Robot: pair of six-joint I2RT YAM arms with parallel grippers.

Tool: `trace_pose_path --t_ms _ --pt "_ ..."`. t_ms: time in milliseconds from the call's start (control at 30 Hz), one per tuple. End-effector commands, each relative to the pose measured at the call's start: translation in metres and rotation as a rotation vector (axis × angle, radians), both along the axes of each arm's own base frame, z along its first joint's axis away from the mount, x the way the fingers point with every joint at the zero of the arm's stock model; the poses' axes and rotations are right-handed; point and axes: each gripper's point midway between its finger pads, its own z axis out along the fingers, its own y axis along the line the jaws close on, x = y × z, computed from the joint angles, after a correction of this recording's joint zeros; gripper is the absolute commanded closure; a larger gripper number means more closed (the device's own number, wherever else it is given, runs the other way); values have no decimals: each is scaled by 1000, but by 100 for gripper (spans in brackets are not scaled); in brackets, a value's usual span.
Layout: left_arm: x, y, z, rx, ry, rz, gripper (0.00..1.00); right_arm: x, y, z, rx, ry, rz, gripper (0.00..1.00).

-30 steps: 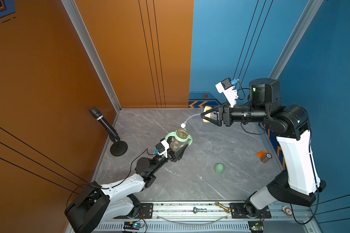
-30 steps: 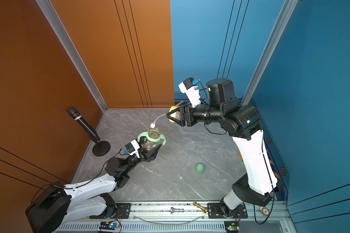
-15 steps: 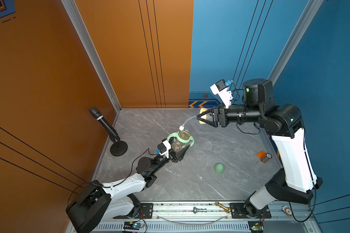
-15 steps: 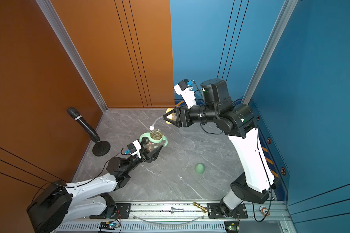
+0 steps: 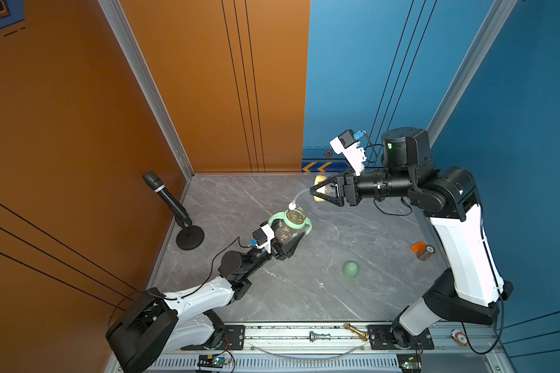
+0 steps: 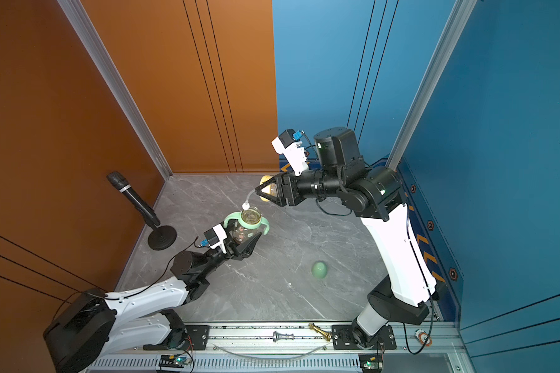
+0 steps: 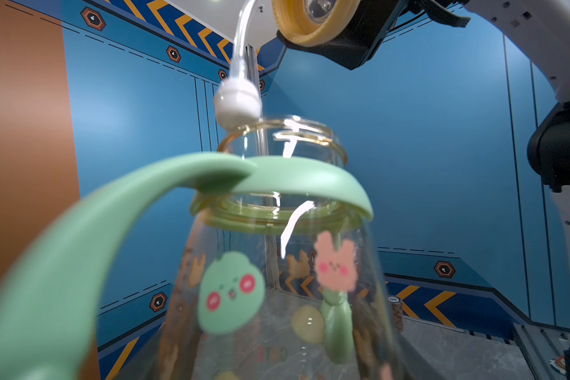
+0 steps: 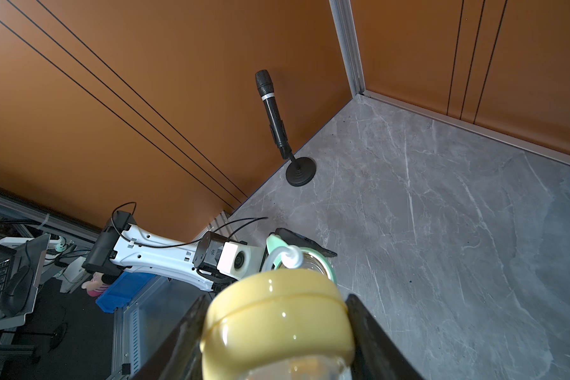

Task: Assemble the baby bottles
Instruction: Close the nipple on the baby bottle.

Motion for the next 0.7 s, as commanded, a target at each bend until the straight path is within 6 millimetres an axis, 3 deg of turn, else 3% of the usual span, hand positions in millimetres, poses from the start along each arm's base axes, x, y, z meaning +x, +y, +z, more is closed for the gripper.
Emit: trace_pose_path --t_ms 0,333,367,533,667 --pt "-7 -3 18 -32 -49 -23 80 3 6 2 10 -17 6 52" --pt "-9 0 16 -32 -49 -16 79 7 13 -22 -37 15 8 52" --pt "-9 0 16 -29 -50 -17 80 -2 21 -24 -41 15 39 52" --pt "-9 5 11 -28 -44 9 80 -3 24 -36 -63 36 47 52" --pt "-12 8 8 -25 -45 14 80 -6 25 -56 -112 70 76 52"
